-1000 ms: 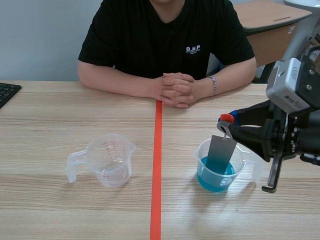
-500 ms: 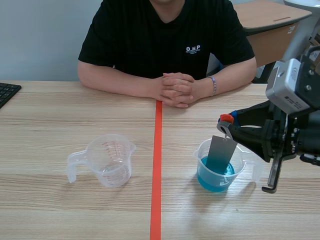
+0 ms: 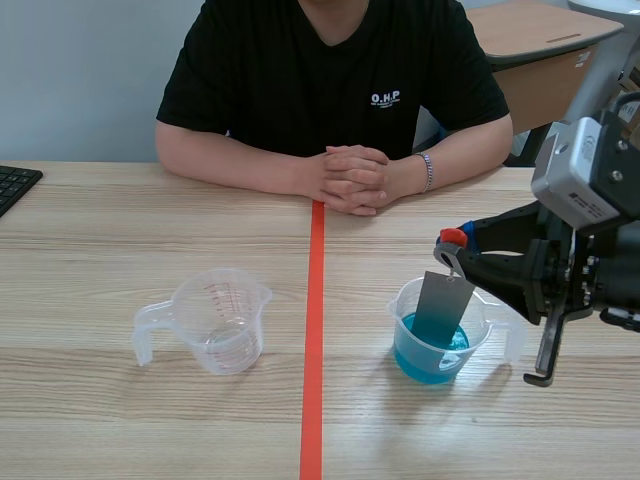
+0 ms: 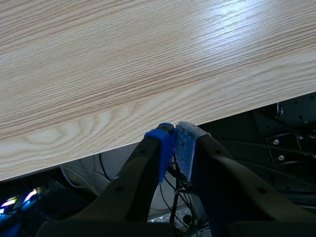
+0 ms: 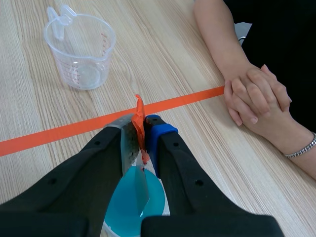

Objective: Do the redox reaction experiment.
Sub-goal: 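Hold the plate still in the solution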

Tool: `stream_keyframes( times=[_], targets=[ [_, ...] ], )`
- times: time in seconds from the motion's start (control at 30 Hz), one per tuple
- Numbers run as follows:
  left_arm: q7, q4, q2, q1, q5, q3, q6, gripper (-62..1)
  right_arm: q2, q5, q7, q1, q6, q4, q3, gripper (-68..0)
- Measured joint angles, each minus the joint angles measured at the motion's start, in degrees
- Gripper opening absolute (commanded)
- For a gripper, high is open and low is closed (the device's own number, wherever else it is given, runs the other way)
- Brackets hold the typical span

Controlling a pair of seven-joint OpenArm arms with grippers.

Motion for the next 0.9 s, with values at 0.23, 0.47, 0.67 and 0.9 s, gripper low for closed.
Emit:
stream_keyframes(
  times=[0.23,0.47,0.67,0.9],
  targets=[
    [0.00,0.00,0.00,0.00,0.00,0.00,0.00,-56.0,0.00,0.00,0.00,0.00,0.00,0.00,0.00,-66.0],
    [0.00,0.00,0.00,0.00,0.00,0.00,0.00,-56.0,0.00,0.00,0.00,0.00,0.00,0.00,0.00,-66.0],
    [0.00,0.00,0.00,0.00,0.00,0.00,0.00,-56.0,0.02,-0.11,0.22,-0.04,0.04,0.00,0.26,-66.0],
    [0.00,0.00,0.00,0.00,0.00,0.00,-0.04,-56.0,0.04,-0.76,0.04,-2.03,0.13,1.27,4.59,-66.0]
  ],
)
